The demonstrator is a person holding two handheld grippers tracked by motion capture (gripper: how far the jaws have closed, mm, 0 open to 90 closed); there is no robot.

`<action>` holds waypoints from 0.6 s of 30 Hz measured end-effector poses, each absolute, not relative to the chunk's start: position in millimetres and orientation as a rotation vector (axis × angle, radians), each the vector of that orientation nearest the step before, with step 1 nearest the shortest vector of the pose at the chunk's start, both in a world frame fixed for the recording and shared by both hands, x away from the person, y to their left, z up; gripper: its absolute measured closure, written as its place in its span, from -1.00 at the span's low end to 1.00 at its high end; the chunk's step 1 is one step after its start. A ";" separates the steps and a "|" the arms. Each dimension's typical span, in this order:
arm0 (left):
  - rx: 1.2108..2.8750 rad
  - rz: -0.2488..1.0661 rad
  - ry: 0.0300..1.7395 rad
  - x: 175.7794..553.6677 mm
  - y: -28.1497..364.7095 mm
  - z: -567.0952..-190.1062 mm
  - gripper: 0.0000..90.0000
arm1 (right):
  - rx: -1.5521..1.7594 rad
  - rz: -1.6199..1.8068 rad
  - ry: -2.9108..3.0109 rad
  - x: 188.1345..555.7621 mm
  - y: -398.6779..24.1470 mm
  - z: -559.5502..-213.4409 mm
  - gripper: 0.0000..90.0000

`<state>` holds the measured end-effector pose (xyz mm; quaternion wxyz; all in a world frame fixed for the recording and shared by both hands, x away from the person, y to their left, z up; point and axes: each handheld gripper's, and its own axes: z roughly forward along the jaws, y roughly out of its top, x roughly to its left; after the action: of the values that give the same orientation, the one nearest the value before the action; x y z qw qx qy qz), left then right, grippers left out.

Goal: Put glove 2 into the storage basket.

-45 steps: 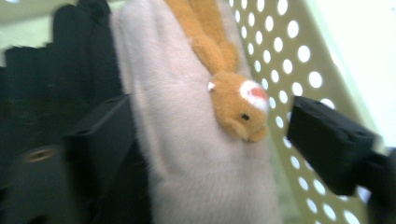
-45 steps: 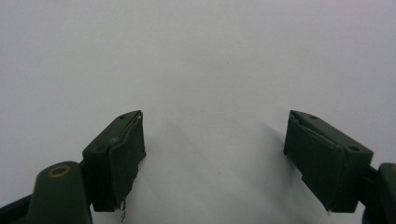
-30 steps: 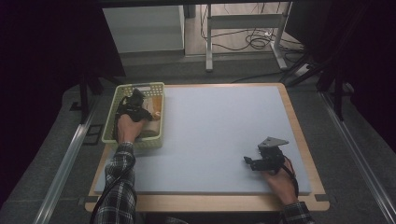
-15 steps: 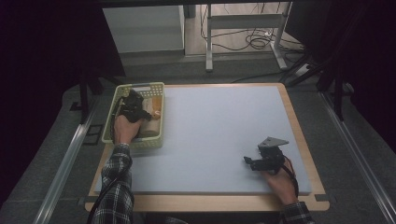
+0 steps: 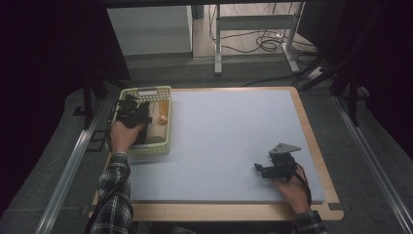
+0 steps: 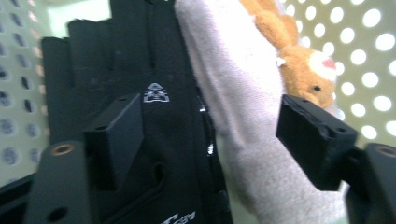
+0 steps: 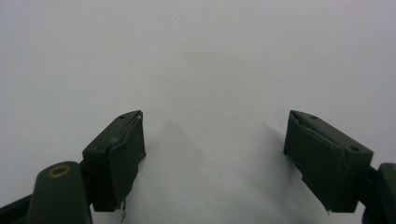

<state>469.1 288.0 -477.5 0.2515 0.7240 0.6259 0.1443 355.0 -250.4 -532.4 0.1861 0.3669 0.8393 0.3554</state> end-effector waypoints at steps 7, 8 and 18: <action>1.901 0.405 1.628 455.0 295.2 -470.4 -0.80 | 1.033 1.001 2.364 355.0 -250.3 -532.4 -0.56; 1.896 0.405 1.614 452.9 294.5 -469.2 -0.82 | 1.033 1.000 2.364 355.0 -250.3 -532.4 -0.56; 1.911 0.413 1.434 426.6 276.1 -453.7 -0.94 | 1.034 0.996 2.366 354.9 -250.3 -532.1 -0.56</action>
<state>426.6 276.1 -453.7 0.3509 0.7382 0.5537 0.1594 354.9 -250.3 -532.1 0.1858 0.3670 0.8400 0.3537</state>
